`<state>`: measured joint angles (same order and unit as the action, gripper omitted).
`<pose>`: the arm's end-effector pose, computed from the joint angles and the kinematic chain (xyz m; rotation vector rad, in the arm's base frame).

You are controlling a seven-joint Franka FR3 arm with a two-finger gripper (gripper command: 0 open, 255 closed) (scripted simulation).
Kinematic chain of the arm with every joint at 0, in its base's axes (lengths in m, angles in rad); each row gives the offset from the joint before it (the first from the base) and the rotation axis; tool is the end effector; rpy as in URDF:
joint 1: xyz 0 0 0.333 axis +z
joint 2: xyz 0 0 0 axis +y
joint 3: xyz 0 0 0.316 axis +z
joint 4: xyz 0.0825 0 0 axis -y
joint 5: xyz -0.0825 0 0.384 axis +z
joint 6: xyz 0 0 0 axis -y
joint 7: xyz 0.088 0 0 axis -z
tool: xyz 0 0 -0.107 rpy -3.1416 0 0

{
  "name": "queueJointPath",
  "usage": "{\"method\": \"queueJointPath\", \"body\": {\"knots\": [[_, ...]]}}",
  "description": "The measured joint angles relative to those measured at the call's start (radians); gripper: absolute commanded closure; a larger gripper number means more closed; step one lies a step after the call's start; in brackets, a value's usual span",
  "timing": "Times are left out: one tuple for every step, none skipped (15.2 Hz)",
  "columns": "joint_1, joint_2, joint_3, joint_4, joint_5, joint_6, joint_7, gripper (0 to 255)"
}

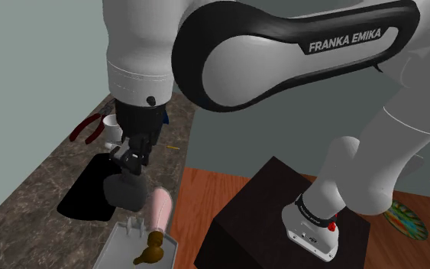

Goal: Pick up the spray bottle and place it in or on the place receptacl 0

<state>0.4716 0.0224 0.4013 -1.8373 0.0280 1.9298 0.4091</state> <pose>0.3700 0.4416 0.5172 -2.9909 -0.6916 -0.0560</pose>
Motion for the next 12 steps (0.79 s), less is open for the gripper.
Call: {"method": "queueJointPath", "body": {"knots": [[0.011,0.001,0.011,0.011,-0.002,-0.01,0.023,255],[0.021,-0.001,0.02,0.012,-0.003,-0.011,0.043,255],[0.036,0.006,0.034,0.025,-0.009,-0.018,0.072,255],[0.043,0.004,0.04,0.021,-0.009,-0.016,0.085,255],[0.046,0.007,0.043,0.017,-0.011,-0.009,0.093,255],[0.048,0.01,0.045,0.009,-0.013,0.002,0.097,255],[0.048,0.008,0.046,-0.005,-0.012,0.014,0.098,255],[0.049,0.01,0.046,-0.015,-0.013,0.027,0.1,255],[0.05,0.016,0.047,-0.024,-0.015,0.04,0.101,255],[0.05,0.018,0.046,-0.035,-0.016,0.053,0.102,255],[0.05,0.022,0.047,-0.042,-0.018,0.064,0.103,255],[0.051,0.024,0.047,-0.053,-0.019,0.077,0.104,255]]}}
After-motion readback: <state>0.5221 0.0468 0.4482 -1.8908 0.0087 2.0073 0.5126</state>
